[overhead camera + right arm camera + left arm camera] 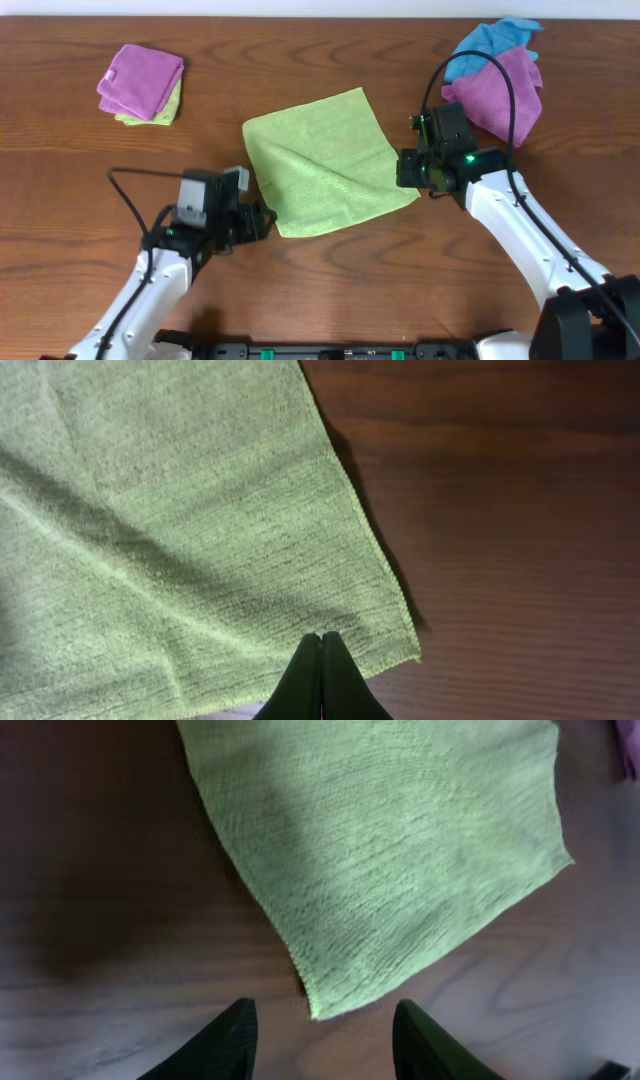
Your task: Fold the cloth
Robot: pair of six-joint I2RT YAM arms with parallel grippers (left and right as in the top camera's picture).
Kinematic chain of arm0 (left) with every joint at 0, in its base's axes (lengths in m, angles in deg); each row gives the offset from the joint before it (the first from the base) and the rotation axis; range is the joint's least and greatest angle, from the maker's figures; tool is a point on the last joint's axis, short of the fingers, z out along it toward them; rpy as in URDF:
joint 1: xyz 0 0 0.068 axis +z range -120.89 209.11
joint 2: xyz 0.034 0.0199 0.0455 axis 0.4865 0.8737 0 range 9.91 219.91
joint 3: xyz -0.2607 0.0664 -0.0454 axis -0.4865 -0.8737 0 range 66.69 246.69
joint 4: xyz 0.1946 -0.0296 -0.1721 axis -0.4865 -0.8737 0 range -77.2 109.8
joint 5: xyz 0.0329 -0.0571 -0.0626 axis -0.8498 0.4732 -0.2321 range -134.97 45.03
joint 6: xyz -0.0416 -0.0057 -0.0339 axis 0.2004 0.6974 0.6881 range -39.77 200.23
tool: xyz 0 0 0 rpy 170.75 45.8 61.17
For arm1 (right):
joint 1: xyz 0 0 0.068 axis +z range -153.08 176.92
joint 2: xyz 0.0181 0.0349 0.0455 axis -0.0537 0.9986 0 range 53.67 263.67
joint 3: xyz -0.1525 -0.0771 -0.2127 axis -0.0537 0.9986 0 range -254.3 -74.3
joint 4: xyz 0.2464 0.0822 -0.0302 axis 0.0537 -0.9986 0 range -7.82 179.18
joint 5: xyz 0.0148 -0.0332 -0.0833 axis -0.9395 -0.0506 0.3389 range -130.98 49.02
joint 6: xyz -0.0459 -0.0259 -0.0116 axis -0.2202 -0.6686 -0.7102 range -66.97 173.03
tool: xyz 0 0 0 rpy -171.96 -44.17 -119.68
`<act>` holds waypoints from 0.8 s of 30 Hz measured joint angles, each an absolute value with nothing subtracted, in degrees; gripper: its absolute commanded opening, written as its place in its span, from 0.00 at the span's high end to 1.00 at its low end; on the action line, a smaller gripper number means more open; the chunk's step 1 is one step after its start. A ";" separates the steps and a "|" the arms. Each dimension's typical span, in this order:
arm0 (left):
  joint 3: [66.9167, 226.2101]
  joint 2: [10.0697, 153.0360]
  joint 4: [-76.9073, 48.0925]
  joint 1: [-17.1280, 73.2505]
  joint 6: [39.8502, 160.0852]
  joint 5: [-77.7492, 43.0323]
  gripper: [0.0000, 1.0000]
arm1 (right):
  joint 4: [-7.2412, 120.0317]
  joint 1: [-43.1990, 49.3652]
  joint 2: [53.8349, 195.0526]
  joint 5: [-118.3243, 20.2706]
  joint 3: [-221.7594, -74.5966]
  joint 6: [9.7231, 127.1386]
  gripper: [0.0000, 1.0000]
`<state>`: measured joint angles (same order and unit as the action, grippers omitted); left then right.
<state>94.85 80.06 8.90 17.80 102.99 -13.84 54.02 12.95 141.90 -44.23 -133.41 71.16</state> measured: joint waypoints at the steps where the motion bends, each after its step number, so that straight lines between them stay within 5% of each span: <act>1: 93.30 80.06 11.15 17.80 104.13 -13.45 0.52 | 53.91 12.95 141.90 -44.27 -133.41 71.14 0.99; 24: 82.68 87.64 37.43 16.31 112.90 -8.86 0.44 | 54.22 12.95 141.90 -44.97 -133.41 70.70 0.99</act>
<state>82.68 87.64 37.43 16.31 112.90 -8.86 54.22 12.95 141.90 -44.97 -133.41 70.70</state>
